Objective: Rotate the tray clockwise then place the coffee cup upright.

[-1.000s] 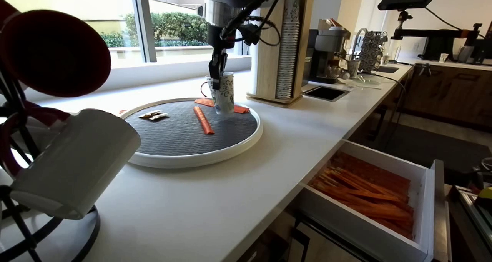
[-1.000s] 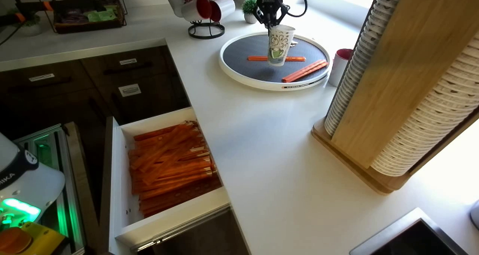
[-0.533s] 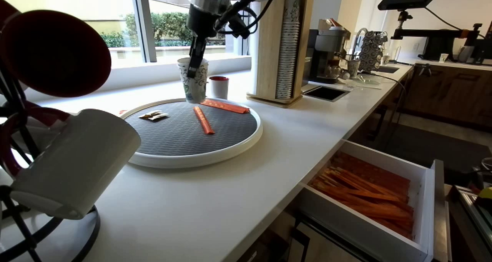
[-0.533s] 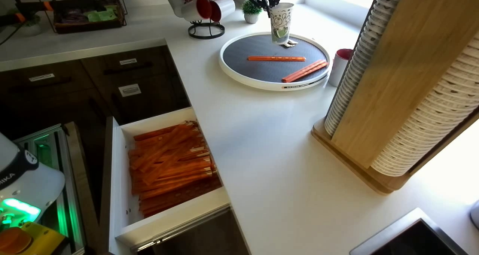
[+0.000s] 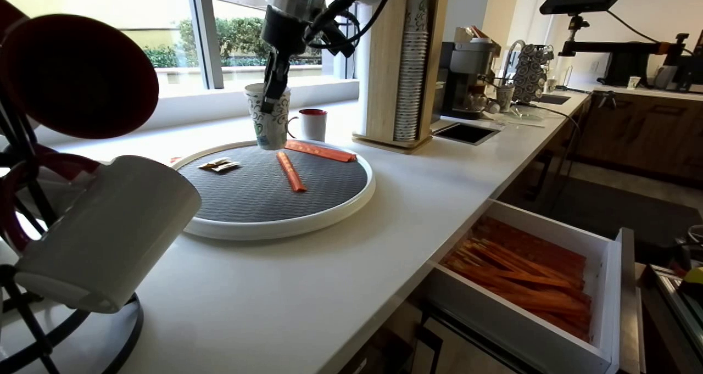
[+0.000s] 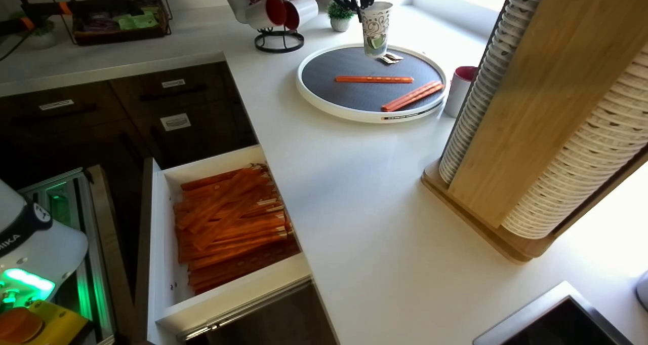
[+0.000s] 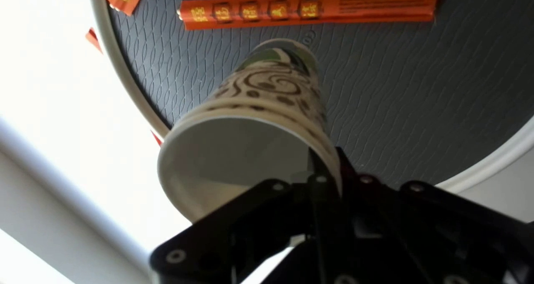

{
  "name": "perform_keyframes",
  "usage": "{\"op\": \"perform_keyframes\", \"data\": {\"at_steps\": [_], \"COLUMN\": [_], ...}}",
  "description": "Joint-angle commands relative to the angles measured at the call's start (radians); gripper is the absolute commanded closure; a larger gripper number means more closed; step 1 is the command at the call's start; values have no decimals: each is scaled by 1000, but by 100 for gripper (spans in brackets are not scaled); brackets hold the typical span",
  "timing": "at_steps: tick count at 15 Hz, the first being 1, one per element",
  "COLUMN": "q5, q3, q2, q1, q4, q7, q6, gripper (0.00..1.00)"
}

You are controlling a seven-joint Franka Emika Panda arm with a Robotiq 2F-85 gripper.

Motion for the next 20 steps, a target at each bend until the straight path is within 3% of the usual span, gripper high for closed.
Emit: {"op": "perform_keyframes", "data": {"at_steps": [1, 8, 12, 20], "q5": [61, 169, 221, 266], "q3": [54, 134, 169, 137], "q2": [40, 164, 219, 298], "q1": [-39, -64, -61, -33], "q4": [38, 194, 291, 443], "q7": [-201, -631, -841, -961], "q6": [1, -57, -155, -363], "gripper": [99, 99, 99, 99]}}
